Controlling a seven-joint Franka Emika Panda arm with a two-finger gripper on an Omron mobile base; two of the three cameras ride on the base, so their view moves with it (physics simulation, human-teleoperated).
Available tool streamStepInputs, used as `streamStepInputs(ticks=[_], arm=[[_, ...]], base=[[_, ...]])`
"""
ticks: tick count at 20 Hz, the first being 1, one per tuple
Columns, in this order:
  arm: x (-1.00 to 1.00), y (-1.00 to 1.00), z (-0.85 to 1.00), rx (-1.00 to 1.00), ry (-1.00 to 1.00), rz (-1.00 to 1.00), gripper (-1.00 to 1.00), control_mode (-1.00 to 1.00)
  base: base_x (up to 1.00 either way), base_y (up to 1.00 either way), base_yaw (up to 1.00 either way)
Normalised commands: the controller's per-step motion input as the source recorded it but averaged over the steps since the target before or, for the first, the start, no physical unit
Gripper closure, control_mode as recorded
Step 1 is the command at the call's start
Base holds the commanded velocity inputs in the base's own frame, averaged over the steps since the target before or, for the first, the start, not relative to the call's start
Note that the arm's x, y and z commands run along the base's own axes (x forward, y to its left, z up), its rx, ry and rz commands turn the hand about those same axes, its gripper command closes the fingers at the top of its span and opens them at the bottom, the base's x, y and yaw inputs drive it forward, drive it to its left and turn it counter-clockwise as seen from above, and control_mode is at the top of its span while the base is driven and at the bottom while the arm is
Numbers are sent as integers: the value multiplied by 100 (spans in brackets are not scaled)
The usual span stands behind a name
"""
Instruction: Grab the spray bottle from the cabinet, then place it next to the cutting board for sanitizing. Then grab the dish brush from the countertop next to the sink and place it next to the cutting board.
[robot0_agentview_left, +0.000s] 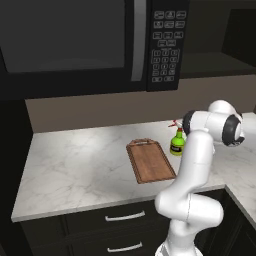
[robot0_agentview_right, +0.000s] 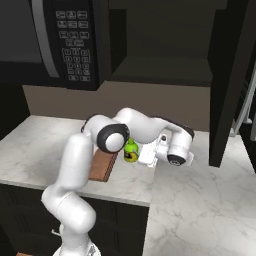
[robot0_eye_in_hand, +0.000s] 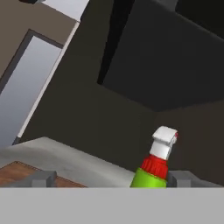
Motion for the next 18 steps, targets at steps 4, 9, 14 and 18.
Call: streamStepInputs(ticks=[4,9,14,18], arm=[[-72,0,57,0,-24,-13,-100,-100],[-68,23,56,-1,-12,-15,-100,-100],[-82,37,66,-2,-10,-21,-100,-100],[-75,28,62,0,-5,-25,-100,-100]], base=[[0,0,0],[0,0,0],[0,0,0],[0,0,0]])
